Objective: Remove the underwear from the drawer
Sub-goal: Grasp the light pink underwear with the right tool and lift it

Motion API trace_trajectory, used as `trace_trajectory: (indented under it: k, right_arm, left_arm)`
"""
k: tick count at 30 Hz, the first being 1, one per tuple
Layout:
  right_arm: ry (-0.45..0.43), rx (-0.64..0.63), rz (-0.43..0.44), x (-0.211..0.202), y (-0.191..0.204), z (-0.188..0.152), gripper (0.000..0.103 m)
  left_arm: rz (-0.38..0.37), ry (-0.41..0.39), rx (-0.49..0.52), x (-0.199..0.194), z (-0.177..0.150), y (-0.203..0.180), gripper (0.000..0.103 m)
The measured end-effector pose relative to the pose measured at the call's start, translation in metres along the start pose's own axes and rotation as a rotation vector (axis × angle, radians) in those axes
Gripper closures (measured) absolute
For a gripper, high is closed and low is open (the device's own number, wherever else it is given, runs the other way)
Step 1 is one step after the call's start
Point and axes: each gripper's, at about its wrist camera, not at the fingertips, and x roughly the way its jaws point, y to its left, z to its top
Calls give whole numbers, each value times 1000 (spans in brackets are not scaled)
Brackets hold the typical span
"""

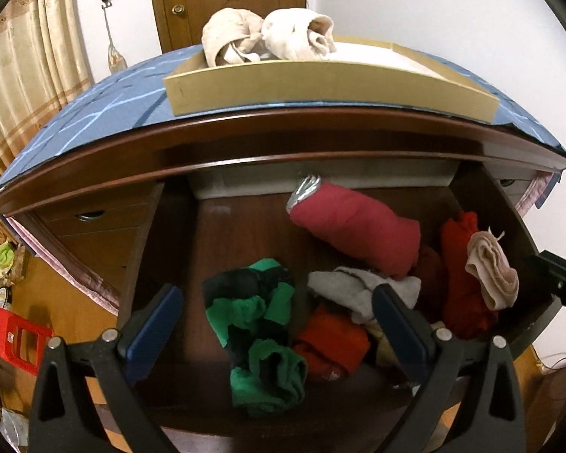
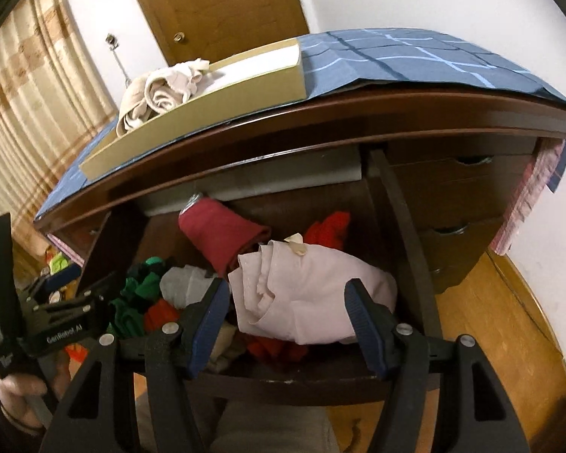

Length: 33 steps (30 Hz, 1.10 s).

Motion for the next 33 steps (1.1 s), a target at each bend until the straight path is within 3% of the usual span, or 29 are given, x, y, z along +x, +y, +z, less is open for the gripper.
trace_trajectory:
  k: [7,14,19,22,27,33]
  right_arm:
    - [118,-103,64,16,4,4,37]
    - [246,-292,3,37,8,10,37]
    - [350,-363,29,60,12,15,37]
    - [374,-298,68,74,6,21,41]
    - [374,-98,121,84,-15,44,55]
    - [310,86,187,85,-44,55,69]
  left_arm:
    - [10,24,-10,9,5,3,1]
    - [12,41,-1,15,8,0,1]
    - [13,48,-5,17,11,-1,1]
    - [20,50,-2,18,13,-1,1]
    - [19,66,-13,22,15,-2,1]
    - [7,80,-15,25,18,-7,1]
